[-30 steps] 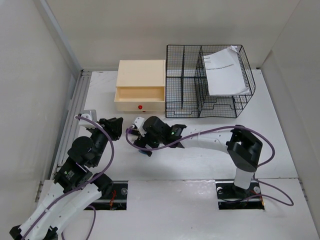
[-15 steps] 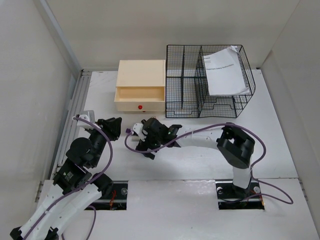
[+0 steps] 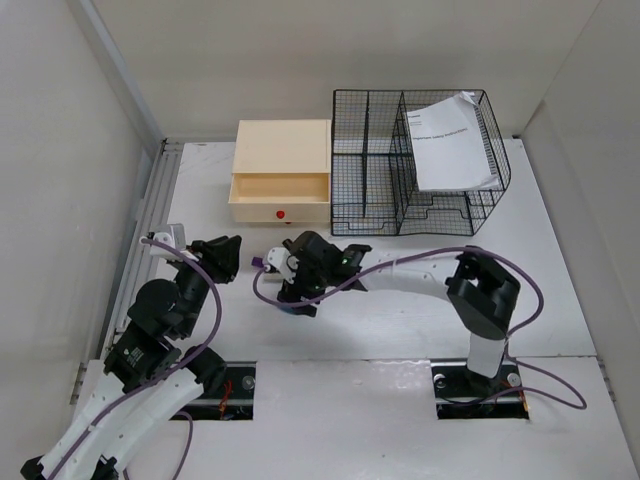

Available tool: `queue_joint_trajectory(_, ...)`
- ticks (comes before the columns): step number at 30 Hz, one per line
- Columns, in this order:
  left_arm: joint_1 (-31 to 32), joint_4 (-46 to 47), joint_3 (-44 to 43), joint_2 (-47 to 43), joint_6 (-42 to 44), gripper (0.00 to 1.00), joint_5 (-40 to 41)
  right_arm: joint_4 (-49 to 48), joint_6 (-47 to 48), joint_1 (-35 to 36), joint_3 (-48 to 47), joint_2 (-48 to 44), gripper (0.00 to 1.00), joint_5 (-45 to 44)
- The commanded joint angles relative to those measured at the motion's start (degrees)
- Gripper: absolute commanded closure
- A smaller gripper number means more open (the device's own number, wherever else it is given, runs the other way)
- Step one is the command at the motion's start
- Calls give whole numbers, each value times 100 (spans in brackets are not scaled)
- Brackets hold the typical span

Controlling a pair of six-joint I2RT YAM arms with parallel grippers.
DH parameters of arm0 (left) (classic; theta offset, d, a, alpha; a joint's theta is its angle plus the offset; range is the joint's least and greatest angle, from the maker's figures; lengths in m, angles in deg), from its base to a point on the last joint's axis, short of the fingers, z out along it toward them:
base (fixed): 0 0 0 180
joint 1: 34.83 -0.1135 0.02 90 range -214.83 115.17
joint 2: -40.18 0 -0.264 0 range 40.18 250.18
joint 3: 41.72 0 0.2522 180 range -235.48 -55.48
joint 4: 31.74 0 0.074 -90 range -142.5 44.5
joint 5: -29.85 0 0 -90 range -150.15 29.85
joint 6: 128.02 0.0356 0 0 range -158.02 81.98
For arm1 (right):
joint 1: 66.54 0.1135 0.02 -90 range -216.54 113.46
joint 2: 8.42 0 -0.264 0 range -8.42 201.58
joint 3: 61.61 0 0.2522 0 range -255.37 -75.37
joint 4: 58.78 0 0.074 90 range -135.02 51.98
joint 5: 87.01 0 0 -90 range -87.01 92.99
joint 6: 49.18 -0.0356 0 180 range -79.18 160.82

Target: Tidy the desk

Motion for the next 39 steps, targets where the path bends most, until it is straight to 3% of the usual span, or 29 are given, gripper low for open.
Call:
queue_joint_trajectory(1, -16, 203, 37, -71, 31, 70, 37, 285, 659, -6, -541, -851, 91, 610)
queue_joint_trajectory(7, -16, 203, 37, -123, -83, 71, 203, 2015, 1550, -58, -2131, -1168, 100, 938)
queue_joint_trajectory(10, -16, 203, 37, -228, -136, 72, 256, 2290, 1550, -129, -3090, -1037, 100, 491)
queue_joint_trajectory(13, -16, 203, 89, -343, -188, 72, 309, 1968, 841, -374, -3697, -976, 100, -167)
queue_joint_trajectory(19, -16, 203, 90, -343, -241, 72, 309, 1070, -310, -744, -3751, -975, 100, -977)
queue_joint_trajectory(23, -16, 203, 90, -343, -241, 73, 309, 719, -1304, -745, -3751, -852, 100, -2380)
queue_joint_trajectory(27, -16, 203, 90, -396, -241, 75, 309, 665, -1789, -745, -3909, -747, 100, -3139)
queue_joint_trajectory(35, -16, 203, 90, -396, -241, 78, 309, 1016, -2597, -745, -4032, -492, 100, -3414)
queue_joint_trajectory(39, -16, 203, 90, -449, -241, 78, 309, 964, -2818, -745, -3603, -614, 100, -3483)
